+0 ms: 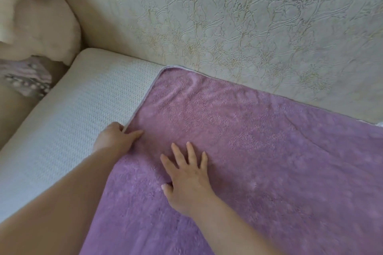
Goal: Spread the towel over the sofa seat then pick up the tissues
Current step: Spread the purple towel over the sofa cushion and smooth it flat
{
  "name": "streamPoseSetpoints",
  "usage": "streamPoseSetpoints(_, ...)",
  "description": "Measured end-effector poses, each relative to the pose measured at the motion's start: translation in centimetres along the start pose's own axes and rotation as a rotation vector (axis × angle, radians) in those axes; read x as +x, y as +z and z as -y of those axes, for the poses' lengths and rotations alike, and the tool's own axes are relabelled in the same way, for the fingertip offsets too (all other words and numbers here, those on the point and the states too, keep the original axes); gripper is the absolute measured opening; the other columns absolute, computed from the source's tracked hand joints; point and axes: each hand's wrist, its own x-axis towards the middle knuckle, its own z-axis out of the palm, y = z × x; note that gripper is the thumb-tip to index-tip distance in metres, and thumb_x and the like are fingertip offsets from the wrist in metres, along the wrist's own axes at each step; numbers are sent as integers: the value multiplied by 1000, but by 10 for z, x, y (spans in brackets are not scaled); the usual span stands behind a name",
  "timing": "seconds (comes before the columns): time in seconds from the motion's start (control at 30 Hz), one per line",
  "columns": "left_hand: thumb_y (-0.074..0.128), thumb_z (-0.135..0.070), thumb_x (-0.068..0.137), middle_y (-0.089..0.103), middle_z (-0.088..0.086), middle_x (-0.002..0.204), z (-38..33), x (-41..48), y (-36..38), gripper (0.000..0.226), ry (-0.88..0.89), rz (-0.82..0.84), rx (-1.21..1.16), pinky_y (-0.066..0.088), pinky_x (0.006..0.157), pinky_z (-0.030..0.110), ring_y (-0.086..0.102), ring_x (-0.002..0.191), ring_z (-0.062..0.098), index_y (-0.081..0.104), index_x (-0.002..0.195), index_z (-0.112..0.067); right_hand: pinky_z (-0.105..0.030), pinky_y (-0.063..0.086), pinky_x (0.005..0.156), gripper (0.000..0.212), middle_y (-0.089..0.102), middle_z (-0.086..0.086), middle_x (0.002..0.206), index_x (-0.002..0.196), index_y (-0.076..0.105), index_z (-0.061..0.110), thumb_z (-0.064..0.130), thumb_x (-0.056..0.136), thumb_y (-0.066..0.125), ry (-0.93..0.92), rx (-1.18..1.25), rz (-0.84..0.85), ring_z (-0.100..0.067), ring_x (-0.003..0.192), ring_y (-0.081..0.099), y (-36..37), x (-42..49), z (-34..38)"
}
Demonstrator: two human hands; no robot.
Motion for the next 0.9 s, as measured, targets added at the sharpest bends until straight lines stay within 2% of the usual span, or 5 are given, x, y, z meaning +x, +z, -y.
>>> streamPoseSetpoints(0.17,60,-24,88,62,18,105,32,-18,-13,20,64,-125,125,41,72,38,56,91,34,59,100,-9,-66,-10,109,69,-17,2,158,149,9,32,41,91,44,7,-18,128,-37,141,-24,4,-10,26)
streamPoseSetpoints(0.37,78,-23,67,61,9,114,53,-61,5,43,902,-196,446,51,74,42,60,96,33,64,107,-18,-62,1,113,64,-7,4,159,147,17,34,39,90,47,159,77,1,-32,145,-11,-10,-2,16)
streamPoseSetpoints(0.5,57,-26,71,58,6,114,103,-77,10,25,737,-120,532,53,62,40,59,92,31,62,94,-20,-68,5,109,69,-4,-1,160,147,19,35,39,85,51,238,-10,-2,-42,143,-7,17,-22,26)
streamPoseSetpoints(0.7,43,-23,68,61,12,106,153,-115,5,27,573,-202,582,46,67,44,53,90,33,64,81,-14,-67,41,89,66,63,4,125,101,68,43,51,36,69,-176,-59,168,-36,120,51,91,-110,118)
streamPoseSetpoints(0.9,47,-43,74,58,10,118,141,-154,24,39,724,-143,540,53,72,44,56,101,33,51,107,-23,-64,5,110,66,-2,-1,160,146,20,32,32,87,49,150,-27,18,-37,144,-5,36,-77,33)
